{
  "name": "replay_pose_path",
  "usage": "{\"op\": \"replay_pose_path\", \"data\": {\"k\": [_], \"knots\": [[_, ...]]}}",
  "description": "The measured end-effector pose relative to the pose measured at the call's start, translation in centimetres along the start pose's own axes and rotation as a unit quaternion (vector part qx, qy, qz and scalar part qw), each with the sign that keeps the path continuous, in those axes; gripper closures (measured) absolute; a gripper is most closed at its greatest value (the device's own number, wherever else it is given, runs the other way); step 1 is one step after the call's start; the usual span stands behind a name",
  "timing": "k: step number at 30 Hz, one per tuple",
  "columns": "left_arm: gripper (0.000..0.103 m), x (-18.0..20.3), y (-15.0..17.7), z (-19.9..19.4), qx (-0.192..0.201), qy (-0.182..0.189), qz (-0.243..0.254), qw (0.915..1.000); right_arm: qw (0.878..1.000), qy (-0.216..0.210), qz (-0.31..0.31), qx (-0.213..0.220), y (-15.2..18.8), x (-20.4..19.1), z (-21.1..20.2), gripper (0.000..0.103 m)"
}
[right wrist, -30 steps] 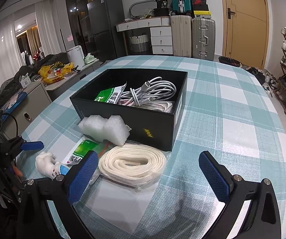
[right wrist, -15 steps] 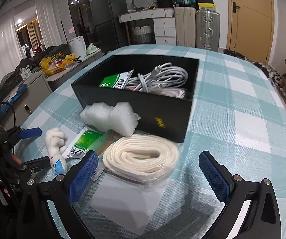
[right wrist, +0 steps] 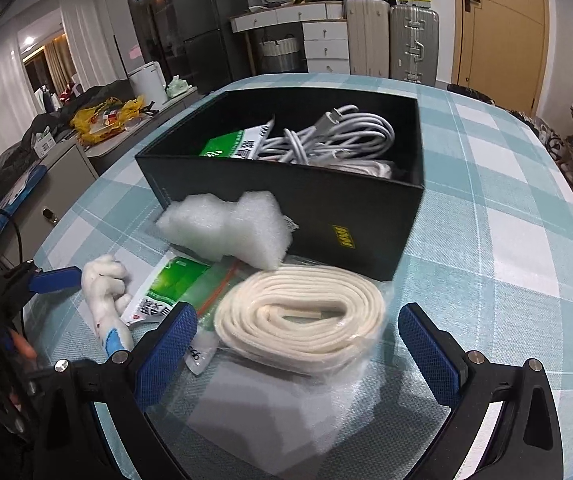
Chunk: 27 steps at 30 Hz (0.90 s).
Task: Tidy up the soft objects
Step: 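Move the left gripper to the white plush doll while the right gripper approaches the bagged rope coil, then grasp the plush doll with the left gripper while the right gripper grasps the bagged rope coil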
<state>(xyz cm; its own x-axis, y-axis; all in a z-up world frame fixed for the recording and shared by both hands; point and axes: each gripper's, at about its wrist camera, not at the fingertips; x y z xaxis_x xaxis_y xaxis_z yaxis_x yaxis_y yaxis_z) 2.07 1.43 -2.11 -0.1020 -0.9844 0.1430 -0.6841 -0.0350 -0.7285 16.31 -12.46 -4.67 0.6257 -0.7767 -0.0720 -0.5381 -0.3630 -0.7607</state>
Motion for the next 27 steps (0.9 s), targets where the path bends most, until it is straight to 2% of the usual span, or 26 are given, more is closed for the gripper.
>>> {"op": "replay_pose_path", "data": {"k": [8,19,21,23,27], "knots": [[0.0,0.6,-0.3,1.1,-0.01,-0.012,0.008,0.9998,0.999,0.036,0.009,-0.024,0.3,1.4,0.5,0.001],[0.002,1.1,-0.4,1.7,-0.013,-0.022,0.021,0.9995,0.999,0.033,0.007,-0.02,0.0,1.1,0.9,0.001],[0.004,1.2,-0.4,1.7,-0.012,-0.023,0.026,0.9993,0.999,0.034,0.007,-0.021,0.1,1.1,0.9,0.004],[0.007,1.4,-0.5,1.7,-0.01,-0.02,0.03,0.9993,0.999,0.034,0.004,-0.02,0.1,1.1,0.8,0.014],[0.016,1.6,-0.5,1.5,-0.007,-0.019,0.036,0.9992,0.999,0.029,-0.003,-0.018,0.1,0.8,0.6,0.021]]}}
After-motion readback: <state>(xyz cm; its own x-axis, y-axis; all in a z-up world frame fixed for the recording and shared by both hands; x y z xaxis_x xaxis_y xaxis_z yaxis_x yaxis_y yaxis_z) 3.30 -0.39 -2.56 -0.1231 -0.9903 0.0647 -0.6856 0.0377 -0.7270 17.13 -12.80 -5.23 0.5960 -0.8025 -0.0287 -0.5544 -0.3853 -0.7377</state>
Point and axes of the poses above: each gripper's, at about its wrist camera, not at the fingertips, and z roughly the way its jaws point, x to its right, y to its underside, and after that the axes turned 6 degrees about x, right-handed
